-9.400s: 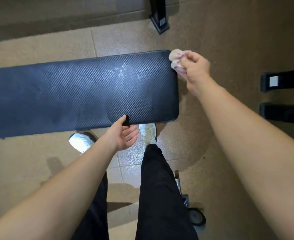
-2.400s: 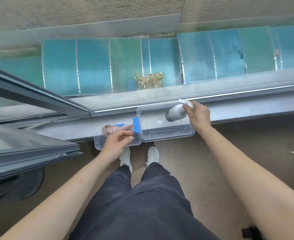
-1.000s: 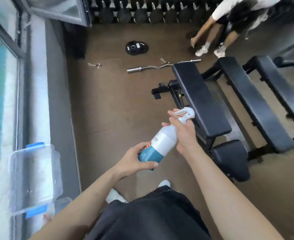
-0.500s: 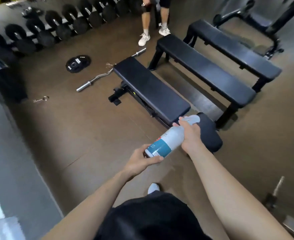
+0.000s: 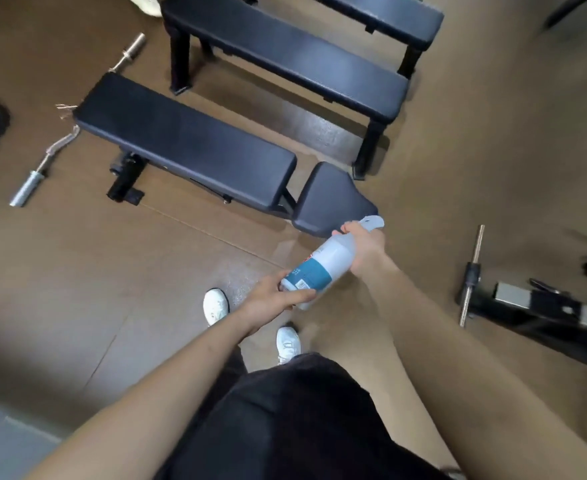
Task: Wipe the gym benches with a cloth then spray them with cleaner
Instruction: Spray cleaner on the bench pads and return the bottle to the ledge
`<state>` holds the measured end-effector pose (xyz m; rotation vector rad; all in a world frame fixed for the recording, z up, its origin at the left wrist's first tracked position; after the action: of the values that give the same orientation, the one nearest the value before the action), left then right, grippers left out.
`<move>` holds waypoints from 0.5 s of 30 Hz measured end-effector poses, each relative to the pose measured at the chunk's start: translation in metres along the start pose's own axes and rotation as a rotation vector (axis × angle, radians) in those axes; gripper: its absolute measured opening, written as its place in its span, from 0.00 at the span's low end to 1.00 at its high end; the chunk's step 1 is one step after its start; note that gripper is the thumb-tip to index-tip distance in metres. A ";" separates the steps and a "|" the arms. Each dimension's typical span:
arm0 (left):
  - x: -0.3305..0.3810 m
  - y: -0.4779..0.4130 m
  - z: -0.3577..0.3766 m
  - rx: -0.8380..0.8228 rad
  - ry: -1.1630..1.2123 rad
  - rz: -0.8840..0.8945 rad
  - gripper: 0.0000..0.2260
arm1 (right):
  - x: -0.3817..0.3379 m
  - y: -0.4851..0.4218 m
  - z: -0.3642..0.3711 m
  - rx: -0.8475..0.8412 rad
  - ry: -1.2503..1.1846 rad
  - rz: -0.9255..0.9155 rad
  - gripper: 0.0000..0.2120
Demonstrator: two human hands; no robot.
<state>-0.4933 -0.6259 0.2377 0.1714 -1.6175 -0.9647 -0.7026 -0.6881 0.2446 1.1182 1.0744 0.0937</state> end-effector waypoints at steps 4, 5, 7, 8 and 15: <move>0.008 -0.017 -0.034 -0.074 -0.061 0.027 0.12 | 0.003 -0.005 0.025 0.037 0.009 -0.086 0.12; 0.009 -0.021 -0.045 -0.086 -0.072 0.040 0.13 | 0.003 -0.005 0.033 0.065 0.030 -0.110 0.11; 0.016 -0.026 -0.071 -0.098 -0.085 0.063 0.14 | 0.003 -0.004 0.054 0.136 0.002 -0.127 0.07; 0.016 -0.030 -0.086 -0.107 -0.083 0.069 0.14 | 0.004 -0.002 0.066 0.163 -0.021 -0.131 0.05; 0.016 -0.035 -0.187 -0.112 -0.036 0.013 0.23 | 0.007 0.008 0.186 0.092 0.016 -0.084 0.11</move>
<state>-0.3488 -0.7491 0.2220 0.0673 -1.5908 -1.0505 -0.5592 -0.8069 0.2498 1.1547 1.1482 -0.0139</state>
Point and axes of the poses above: each hand's wrist, its own y-axis away from the middle knuckle, its own z-axis out of the palm, x = y × z, the point moved 2 cm from there along -y, towards the middle knuckle, and after that the axes turned 3 degrees about -y, right-handed, at the moved point
